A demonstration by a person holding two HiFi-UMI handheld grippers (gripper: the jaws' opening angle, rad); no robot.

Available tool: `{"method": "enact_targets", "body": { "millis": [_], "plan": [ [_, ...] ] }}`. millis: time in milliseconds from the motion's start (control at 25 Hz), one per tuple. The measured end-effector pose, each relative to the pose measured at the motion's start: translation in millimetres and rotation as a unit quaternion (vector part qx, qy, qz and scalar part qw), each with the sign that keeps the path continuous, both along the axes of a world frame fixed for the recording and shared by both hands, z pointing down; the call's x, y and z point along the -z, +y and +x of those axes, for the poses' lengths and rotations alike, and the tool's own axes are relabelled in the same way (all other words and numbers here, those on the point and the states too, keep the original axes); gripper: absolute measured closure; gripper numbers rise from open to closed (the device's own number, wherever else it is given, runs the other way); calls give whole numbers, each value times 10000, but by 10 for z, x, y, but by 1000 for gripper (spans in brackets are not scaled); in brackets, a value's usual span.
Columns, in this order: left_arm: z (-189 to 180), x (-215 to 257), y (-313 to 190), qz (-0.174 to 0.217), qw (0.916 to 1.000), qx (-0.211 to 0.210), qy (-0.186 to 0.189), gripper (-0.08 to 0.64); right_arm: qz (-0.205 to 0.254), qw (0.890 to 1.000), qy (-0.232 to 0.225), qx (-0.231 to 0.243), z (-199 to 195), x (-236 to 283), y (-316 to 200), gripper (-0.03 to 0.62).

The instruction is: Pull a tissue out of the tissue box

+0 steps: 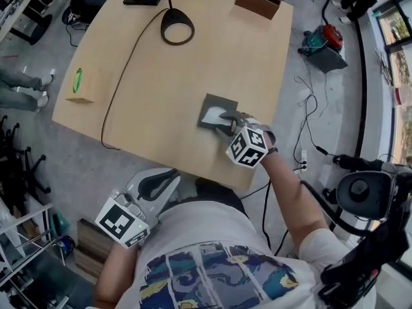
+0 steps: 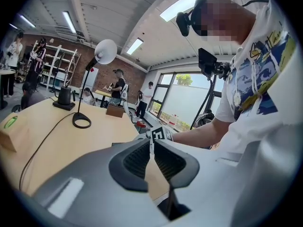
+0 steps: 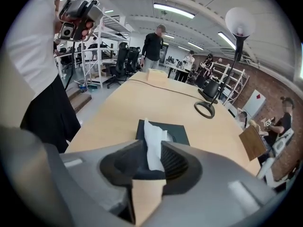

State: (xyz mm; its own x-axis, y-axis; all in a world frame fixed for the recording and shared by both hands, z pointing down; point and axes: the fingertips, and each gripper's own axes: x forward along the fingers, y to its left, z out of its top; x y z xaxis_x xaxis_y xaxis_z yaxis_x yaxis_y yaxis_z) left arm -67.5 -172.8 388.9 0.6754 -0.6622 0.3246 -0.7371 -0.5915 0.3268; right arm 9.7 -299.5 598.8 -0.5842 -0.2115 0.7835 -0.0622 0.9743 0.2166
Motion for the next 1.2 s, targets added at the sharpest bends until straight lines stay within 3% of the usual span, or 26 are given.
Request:
{"method": "enact_targets", "body": {
  "millis": [320, 1200],
  "plan": [
    [-52, -10, 2, -11, 10000, 58, -10, 525, 59, 9999, -37, -85, -8, -30, -8, 589],
    [-216, 35, 245, 196, 9993, -290, 125, 525, 546, 9956, -280, -714, -25, 472, 51, 589]
  ]
}}
